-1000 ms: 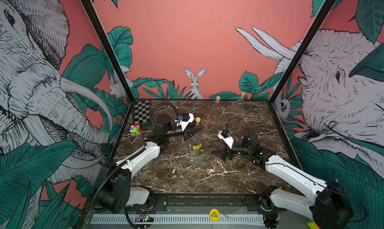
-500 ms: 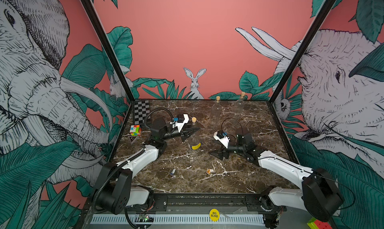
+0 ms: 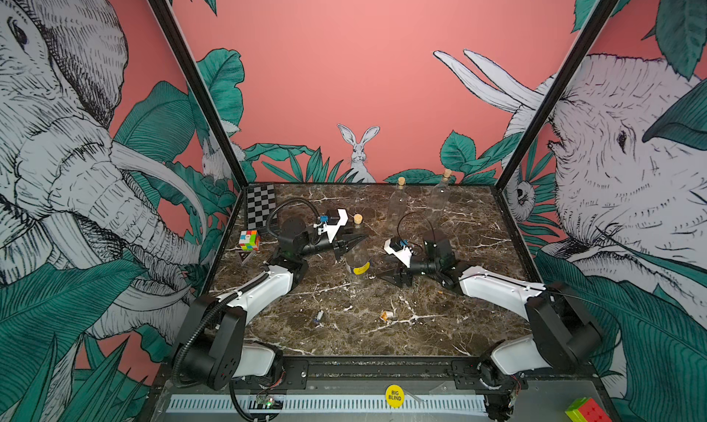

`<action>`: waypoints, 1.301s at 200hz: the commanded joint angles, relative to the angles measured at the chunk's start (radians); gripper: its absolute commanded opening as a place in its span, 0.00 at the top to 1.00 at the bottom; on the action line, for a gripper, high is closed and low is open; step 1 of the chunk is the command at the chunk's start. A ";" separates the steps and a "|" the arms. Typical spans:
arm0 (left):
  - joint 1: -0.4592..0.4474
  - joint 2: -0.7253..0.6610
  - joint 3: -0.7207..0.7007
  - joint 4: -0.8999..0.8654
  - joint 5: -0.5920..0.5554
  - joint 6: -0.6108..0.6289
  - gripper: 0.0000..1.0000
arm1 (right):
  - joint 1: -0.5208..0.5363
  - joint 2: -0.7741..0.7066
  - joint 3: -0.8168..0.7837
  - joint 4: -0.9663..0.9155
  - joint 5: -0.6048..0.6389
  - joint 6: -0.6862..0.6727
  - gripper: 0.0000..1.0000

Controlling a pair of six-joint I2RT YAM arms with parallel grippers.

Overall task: Remove the label from the bottle
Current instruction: Tear open the label from the bottle.

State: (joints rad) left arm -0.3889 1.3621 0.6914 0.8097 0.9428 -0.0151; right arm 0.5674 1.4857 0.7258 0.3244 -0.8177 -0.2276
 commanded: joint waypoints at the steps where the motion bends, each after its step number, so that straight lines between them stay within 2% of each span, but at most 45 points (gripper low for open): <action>1: 0.013 0.064 -0.051 -0.152 -0.010 0.065 1.00 | -0.001 0.043 0.024 0.096 -0.041 -0.014 0.34; 76: 0.013 0.080 -0.039 -0.158 -0.016 0.070 1.00 | 0.005 0.153 0.071 0.154 -0.082 -0.007 0.40; 125: 0.012 0.083 -0.041 -0.153 -0.028 0.068 1.00 | 0.015 0.164 0.080 0.133 -0.090 -0.026 0.43; 169: 0.013 0.086 -0.046 -0.143 -0.033 0.063 1.00 | 0.023 0.170 0.086 0.122 -0.086 -0.028 0.51; 260: 0.011 0.088 -0.049 -0.138 -0.054 0.066 1.00 | 0.029 0.173 0.090 0.106 -0.078 -0.036 0.58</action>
State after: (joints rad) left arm -0.3855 1.3922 0.7044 0.8391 0.9318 -0.0261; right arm 0.5827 1.6436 0.7902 0.4297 -0.8730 -0.2562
